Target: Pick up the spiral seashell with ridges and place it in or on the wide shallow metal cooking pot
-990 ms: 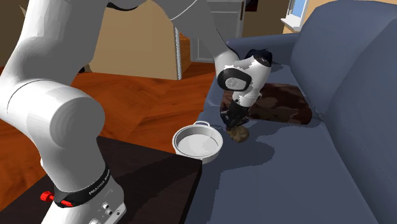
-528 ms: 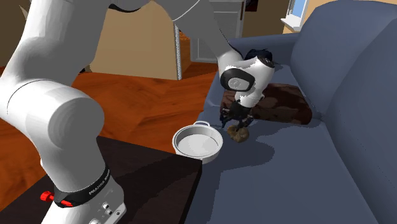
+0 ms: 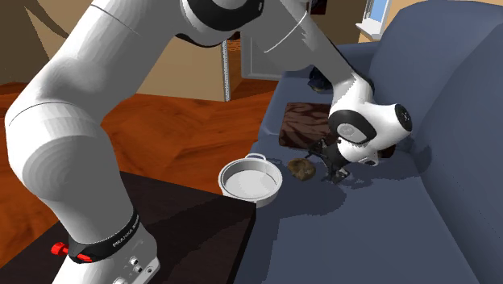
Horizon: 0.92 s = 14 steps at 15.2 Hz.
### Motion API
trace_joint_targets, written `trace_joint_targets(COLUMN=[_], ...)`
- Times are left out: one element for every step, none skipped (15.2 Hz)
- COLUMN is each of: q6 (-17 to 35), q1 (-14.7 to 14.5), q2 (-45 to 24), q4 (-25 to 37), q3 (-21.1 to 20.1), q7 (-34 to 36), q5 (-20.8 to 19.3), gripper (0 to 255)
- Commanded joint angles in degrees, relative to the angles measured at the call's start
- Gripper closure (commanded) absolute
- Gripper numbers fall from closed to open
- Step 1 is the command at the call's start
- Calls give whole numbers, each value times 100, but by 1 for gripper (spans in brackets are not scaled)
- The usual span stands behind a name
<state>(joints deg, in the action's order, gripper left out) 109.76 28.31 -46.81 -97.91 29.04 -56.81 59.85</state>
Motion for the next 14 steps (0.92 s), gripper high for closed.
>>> trace_joint_targets(q6=[-42, 1, 43, 85, 127, 168, 192, 192, 192, 192, 192, 192, 192, 192], q1=[80, 65, 51, 37, 23, 10, 2, 2, 2, 2, 2, 2, 2, 2], q2=[-116, -149, -182, -216, -250, -285, -306, -306, -306, -306, -306, -306, -306, -306], q4=[82, 75, 69, 65, 62, 60, 60, 59, 60, 60, 60, 60, 60, 60], q3=[-57, -83, -109, -135, -162, -188, -204, -204, -204, -204, -204, -204, -204, -204], q7=[170, 158, 146, 134, 123, 111, 105, 105, 105, 105, 105, 105, 105, 105], q5=[143, 176, 210, 243, 277, 310, 330, 330, 330, 330, 330, 330, 330, 330], gripper=[0, 0, 0, 0, 0, 0, 0, 0, 0, 0, 0, 0, 0, 0])
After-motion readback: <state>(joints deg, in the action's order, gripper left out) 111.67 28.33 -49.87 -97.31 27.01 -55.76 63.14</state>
